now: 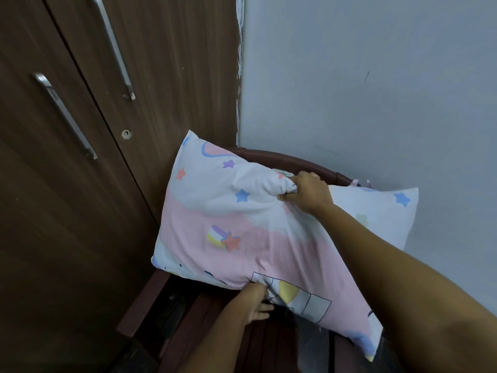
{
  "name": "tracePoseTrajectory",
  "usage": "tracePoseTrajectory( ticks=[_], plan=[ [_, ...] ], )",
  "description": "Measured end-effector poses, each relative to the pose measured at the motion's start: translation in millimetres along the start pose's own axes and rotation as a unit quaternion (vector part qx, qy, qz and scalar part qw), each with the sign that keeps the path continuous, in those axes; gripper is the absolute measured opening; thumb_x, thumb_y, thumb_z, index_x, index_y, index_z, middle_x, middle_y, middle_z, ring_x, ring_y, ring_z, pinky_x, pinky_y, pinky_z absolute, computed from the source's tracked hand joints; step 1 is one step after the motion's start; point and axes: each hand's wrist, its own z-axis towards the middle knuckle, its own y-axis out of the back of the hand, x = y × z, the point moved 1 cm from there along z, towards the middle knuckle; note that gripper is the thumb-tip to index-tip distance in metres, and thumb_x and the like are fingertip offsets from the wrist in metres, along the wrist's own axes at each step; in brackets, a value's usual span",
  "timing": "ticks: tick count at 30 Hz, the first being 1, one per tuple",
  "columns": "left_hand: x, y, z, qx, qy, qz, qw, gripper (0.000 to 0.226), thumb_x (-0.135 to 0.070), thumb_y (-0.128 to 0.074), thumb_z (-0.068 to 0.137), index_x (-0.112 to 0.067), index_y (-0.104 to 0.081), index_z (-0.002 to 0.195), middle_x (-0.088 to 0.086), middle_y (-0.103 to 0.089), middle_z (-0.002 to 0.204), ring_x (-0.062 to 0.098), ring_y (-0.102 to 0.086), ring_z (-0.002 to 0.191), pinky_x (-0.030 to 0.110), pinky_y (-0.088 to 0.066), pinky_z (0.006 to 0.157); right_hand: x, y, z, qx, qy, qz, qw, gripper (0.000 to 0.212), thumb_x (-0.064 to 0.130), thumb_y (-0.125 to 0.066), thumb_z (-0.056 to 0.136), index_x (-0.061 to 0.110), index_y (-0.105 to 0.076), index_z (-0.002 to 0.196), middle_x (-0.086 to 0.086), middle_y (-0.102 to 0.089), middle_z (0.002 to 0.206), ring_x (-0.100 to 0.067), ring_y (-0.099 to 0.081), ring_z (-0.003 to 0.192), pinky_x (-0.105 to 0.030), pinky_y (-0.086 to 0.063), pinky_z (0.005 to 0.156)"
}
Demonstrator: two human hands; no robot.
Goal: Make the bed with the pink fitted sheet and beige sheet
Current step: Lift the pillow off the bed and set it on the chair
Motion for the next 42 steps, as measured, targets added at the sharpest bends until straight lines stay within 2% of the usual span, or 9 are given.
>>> tracePoseTrajectory(
  ticks=[5, 7, 10, 14, 17, 24, 33, 38, 42],
  plan=[
    [-26.6, 3.6, 6.1, 0.005, 0.043, 0.321, 0.946, 0.027, -0.014, -0.040, 0.096, -0.007, -0.057, 0.117, 0.008, -0.059, 0.129, 0.025, -0.058, 0.110, 0.027, -0.049, 0.077, -18.5, -23.7, -8.7, -0.039, 0.043, -0.098, 0.994, 0.078, 0.060, -0.061, 0.078, 0.037, -0.028, 0.145, 0.003, -0.040, 0.138, -0.024, -0.035, 0.127, -0.042, -0.028, 0.101],
    [-55.6, 5.7, 6.3, -0.128, -0.096, 0.398, 0.903, 0.022, -0.014, -0.043, 0.091, -0.009, -0.063, 0.099, 0.012, -0.065, 0.116, 0.029, -0.063, 0.102, 0.027, -0.050, 0.066, -18.5, -34.8, -7.8, -0.030, 0.068, -0.131, 0.989, 0.074, 0.062, -0.054, 0.083, 0.038, -0.024, 0.147, 0.004, -0.041, 0.140, -0.023, -0.035, 0.130, -0.045, -0.026, 0.103],
    [-104.2, 1.8, -15.6, -0.349, -0.330, 0.360, 0.800, 0.024, -0.016, -0.043, 0.089, -0.015, -0.060, 0.106, 0.005, -0.062, 0.110, 0.026, -0.057, 0.103, 0.031, -0.045, 0.079, -23.1, -42.2, -1.6, 0.010, 0.044, -0.144, 0.989, 0.072, 0.066, -0.044, 0.085, 0.040, -0.019, 0.147, 0.002, -0.046, 0.138, -0.024, -0.039, 0.129, -0.049, -0.023, 0.105],
    [-156.8, 0.4, -14.1, -0.388, -0.429, 0.430, 0.693, 0.048, -0.032, -0.047, 0.095, -0.026, -0.036, 0.141, 0.001, -0.035, 0.149, 0.022, -0.029, 0.138, 0.040, -0.030, 0.109, -30.9, -40.3, 7.7, 0.050, 0.012, -0.142, 0.989, 0.072, 0.073, -0.035, 0.082, 0.043, -0.019, 0.146, -0.001, -0.054, 0.134, -0.027, -0.044, 0.127, -0.051, -0.021, 0.105],
    [-163.2, 7.8, 16.8, -0.312, -0.339, 0.516, 0.722, 0.063, -0.057, -0.037, 0.094, -0.038, -0.012, 0.149, -0.001, -0.006, 0.159, 0.026, 0.000, 0.146, 0.052, -0.008, 0.115, -40.2, -25.5, 17.3, 0.109, 0.002, -0.140, 0.984, 0.077, 0.079, -0.037, 0.076, 0.042, -0.029, 0.143, 0.000, -0.056, 0.133, -0.028, -0.046, 0.125, -0.049, -0.026, 0.102],
    [-169.2, -6.0, 36.7, -0.328, -0.276, 0.526, 0.735, 0.074, -0.069, -0.030, 0.088, -0.041, 0.003, 0.148, -0.001, 0.010, 0.159, 0.027, 0.013, 0.145, 0.059, 0.002, 0.112, -110.7, 14.7, 6.0, 0.112, -0.108, -0.101, 0.983, 0.083, 0.087, -0.018, 0.075, 0.031, -0.065, 0.112, 0.002, -0.064, 0.120, -0.024, -0.051, 0.120, -0.045, -0.030, 0.102],
    [-167.0, -39.3, 44.8, -0.310, -0.246, 0.543, 0.741, 0.072, -0.073, -0.029, 0.084, -0.047, -0.007, 0.147, -0.004, 0.009, 0.159, 0.028, 0.017, 0.145, 0.067, 0.003, 0.107, -138.0, 0.6, 7.5, 0.290, -0.244, 0.113, 0.918, 0.098, 0.087, -0.022, 0.076, 0.019, -0.043, 0.143, -0.009, -0.036, 0.151, -0.028, -0.036, 0.137, -0.039, -0.026, 0.111],
    [-166.3, -48.2, 47.4, -0.314, -0.215, 0.558, 0.737, 0.068, -0.070, -0.029, 0.088, -0.043, -0.010, 0.148, -0.002, 0.007, 0.159, 0.030, 0.016, 0.145, 0.067, 0.002, 0.107, -148.7, -10.6, 7.3, 0.233, -0.211, -0.018, 0.949, 0.070, 0.062, -0.025, 0.096, 0.010, -0.050, 0.135, -0.015, -0.048, 0.141, -0.033, -0.044, 0.130, -0.044, -0.031, 0.110],
    [-165.8, -47.8, 51.2, -0.301, -0.190, 0.567, 0.743, 0.065, -0.069, -0.025, 0.090, -0.042, -0.011, 0.148, -0.003, 0.007, 0.159, 0.029, 0.018, 0.144, 0.068, 0.002, 0.108, -127.3, -22.0, -11.5, 0.059, -0.116, -0.170, 0.977, 0.035, 0.032, -0.035, 0.101, 0.016, -0.065, 0.107, -0.009, -0.067, 0.107, -0.034, -0.061, 0.104, -0.044, -0.042, 0.094]
  ],
)
